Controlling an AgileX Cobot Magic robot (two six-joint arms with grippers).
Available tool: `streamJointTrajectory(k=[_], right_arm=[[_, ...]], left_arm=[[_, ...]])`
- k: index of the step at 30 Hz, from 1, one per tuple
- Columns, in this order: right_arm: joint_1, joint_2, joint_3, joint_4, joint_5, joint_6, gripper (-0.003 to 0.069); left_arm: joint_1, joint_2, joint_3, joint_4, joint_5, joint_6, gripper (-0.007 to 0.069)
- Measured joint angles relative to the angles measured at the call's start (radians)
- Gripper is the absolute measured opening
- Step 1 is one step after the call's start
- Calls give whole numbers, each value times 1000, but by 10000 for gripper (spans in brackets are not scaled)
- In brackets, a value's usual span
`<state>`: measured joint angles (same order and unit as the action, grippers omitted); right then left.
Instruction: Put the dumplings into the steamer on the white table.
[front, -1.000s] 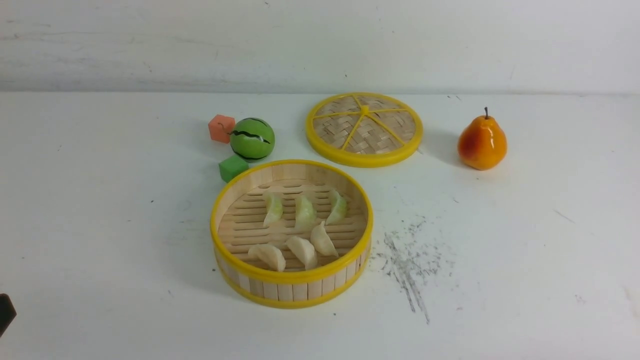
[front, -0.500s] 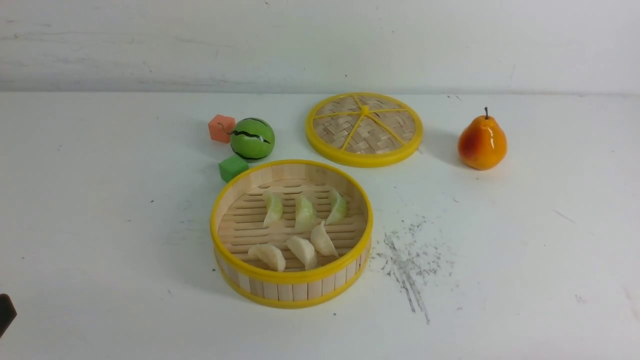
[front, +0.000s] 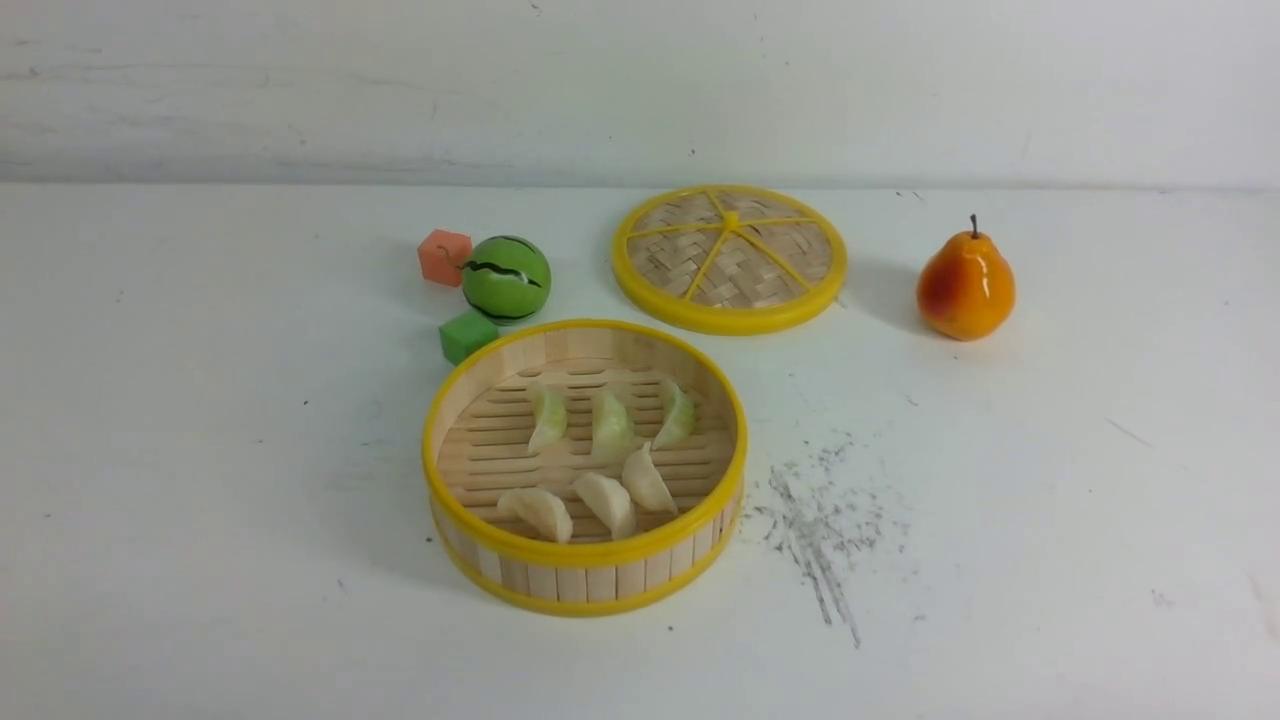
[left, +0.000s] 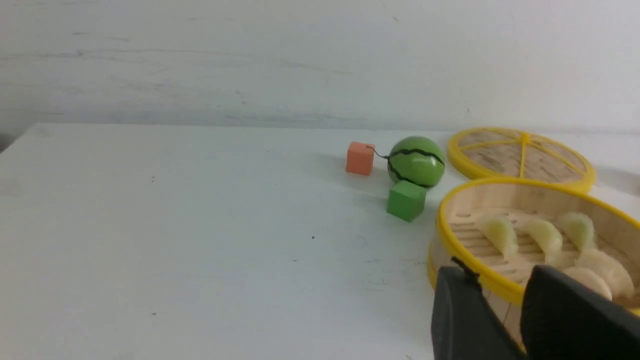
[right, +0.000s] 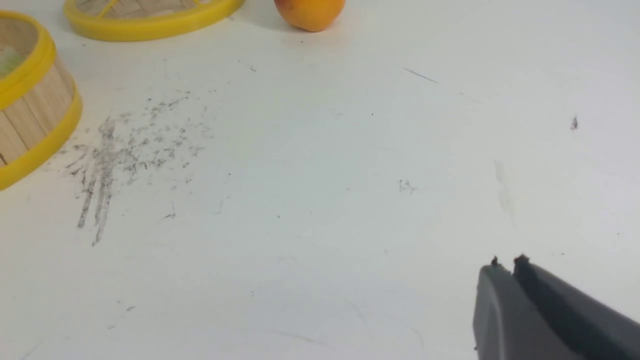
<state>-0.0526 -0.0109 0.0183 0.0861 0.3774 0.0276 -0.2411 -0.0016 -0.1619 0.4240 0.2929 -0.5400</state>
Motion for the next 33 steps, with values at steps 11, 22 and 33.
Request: streamJointTrajectory(k=[11, 22, 33], right_arm=[[0, 0, 0, 1, 0, 0, 48], [0, 0, 0, 3, 0, 0, 63], [0, 0, 0, 3, 0, 0, 83]], left_arm=[[206, -9, 187, -373, -134, 254, -15], [206, -9, 193, -438, 102, 377, -15], [206, -9, 193, -439, 103, 382, -15]])
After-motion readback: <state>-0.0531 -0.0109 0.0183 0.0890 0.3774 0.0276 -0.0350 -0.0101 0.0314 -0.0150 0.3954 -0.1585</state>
